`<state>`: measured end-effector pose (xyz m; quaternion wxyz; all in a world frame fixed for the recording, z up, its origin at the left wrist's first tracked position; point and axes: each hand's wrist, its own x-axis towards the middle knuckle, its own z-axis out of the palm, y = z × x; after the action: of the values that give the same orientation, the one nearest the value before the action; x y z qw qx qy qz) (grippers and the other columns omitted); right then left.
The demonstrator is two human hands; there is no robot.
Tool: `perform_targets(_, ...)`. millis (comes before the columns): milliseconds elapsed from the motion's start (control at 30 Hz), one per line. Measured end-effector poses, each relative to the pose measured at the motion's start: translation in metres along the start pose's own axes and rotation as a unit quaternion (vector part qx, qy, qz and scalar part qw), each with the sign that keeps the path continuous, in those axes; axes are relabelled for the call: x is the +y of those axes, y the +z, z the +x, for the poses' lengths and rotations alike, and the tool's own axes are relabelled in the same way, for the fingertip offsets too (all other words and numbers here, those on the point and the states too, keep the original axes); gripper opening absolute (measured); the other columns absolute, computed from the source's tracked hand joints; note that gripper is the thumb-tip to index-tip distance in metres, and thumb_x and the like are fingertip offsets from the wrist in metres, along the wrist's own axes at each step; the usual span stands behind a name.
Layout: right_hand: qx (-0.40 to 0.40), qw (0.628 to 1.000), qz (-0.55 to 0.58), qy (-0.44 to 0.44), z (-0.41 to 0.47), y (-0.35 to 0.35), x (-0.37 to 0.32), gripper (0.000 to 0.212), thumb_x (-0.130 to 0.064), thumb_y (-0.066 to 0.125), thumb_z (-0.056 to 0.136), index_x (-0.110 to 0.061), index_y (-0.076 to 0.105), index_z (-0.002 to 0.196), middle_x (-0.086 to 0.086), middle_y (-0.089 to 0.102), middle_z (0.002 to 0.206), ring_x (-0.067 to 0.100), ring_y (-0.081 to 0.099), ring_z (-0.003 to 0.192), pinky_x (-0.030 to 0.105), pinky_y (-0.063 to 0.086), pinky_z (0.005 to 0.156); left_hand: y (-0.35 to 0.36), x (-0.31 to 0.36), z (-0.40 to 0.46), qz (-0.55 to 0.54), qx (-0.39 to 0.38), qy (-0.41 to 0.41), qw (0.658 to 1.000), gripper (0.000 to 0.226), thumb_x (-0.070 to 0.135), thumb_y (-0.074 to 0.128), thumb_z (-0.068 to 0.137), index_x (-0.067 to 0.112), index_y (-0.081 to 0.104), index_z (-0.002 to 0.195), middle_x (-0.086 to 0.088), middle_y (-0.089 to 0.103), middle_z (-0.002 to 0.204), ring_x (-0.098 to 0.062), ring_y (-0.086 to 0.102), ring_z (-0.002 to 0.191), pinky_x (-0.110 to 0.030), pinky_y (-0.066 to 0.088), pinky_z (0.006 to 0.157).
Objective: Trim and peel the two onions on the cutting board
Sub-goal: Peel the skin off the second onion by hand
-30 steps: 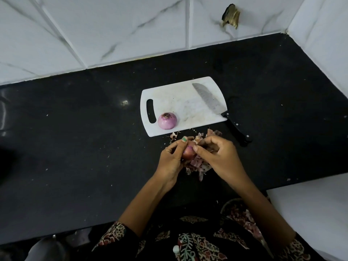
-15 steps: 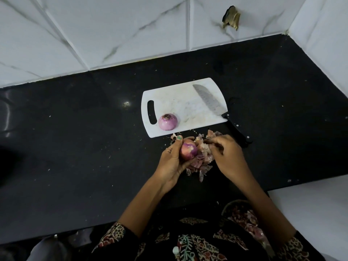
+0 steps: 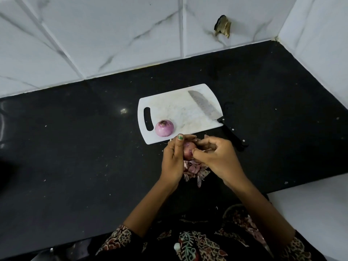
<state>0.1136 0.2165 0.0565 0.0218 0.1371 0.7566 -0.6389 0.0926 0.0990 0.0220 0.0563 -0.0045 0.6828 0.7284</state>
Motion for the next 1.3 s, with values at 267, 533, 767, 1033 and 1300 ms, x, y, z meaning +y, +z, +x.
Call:
perform_targets(267, 0.028, 0.999, 0.018, -0.017, 0.007, -0.007, 0.004, 0.024, 0.005, 0.064, 0.075, -0.017, 0.072, 0.081, 0.0, 0.074, 0.076, 0.015, 0.072, 0.075, 0.03, 0.059, 0.073, -0.003, -0.002, 0.011, 0.212, 0.003, 0.011, 0.977, 0.075, 0.061, 0.013, 0.094, 0.003, 0.051, 0.065, 0.0, 0.053, 0.055, -0.012, 0.051, 0.055, -0.033, 0.042, 0.059)
perform_targets(533, -0.011, 0.997, -0.062, -0.035, 0.015, -0.002, 0.002, 0.021, -0.017, 0.077, 0.072, -0.015, 0.073, 0.092, -0.005, 0.074, 0.078, 0.005, 0.07, 0.075, 0.026, 0.058, 0.072, -0.002, -0.007, 0.018, 0.25, 0.011, 0.011, 0.968, 0.06, 0.054, 0.018, 0.098, 0.013, 0.059, 0.082, -0.001, 0.064, 0.07, -0.018, 0.063, 0.071, -0.04, 0.049, 0.068)
perform_targets(767, -0.014, 0.998, -0.05, -0.022, 0.02, -0.003, 0.002, 0.012, -0.013, 0.074, 0.07, -0.024, 0.073, 0.077, -0.005, 0.073, 0.07, 0.009, 0.071, 0.069, 0.029, 0.059, 0.069, 0.002, -0.002, 0.018, 0.261, 0.009, -0.028, 0.965, 0.045, 0.05, 0.026, 0.096, 0.018, 0.045, 0.071, 0.002, 0.052, 0.065, -0.019, 0.049, 0.064, -0.041, 0.04, 0.065)
perform_targets(1033, -0.01, 0.999, -0.041, -0.016, 0.026, -0.006, 0.008, 0.019, -0.002, 0.067, 0.076, -0.015, 0.076, 0.087, -0.004, 0.074, 0.075, 0.008, 0.071, 0.074, 0.024, 0.057, 0.071, 0.0, -0.003, 0.021, 0.219, -0.009, -0.118, 0.969, 0.046, 0.055, 0.034, 0.096, 0.018, 0.056, 0.078, -0.002, 0.062, 0.079, -0.022, 0.058, 0.078, -0.037, 0.042, 0.073)
perform_targets(1300, -0.005, 1.0, -0.022, -0.022, 0.023, -0.007, 0.011, 0.011, -0.011, 0.071, 0.08, -0.021, 0.072, 0.085, -0.002, 0.074, 0.078, 0.009, 0.071, 0.075, 0.029, 0.058, 0.073, -0.002, 0.001, 0.02, 0.15, 0.0, -0.153, 0.977, 0.056, 0.05, 0.036, 0.099, 0.006, 0.07, 0.091, -0.012, 0.073, 0.091, -0.026, 0.068, 0.091, -0.045, 0.05, 0.09)
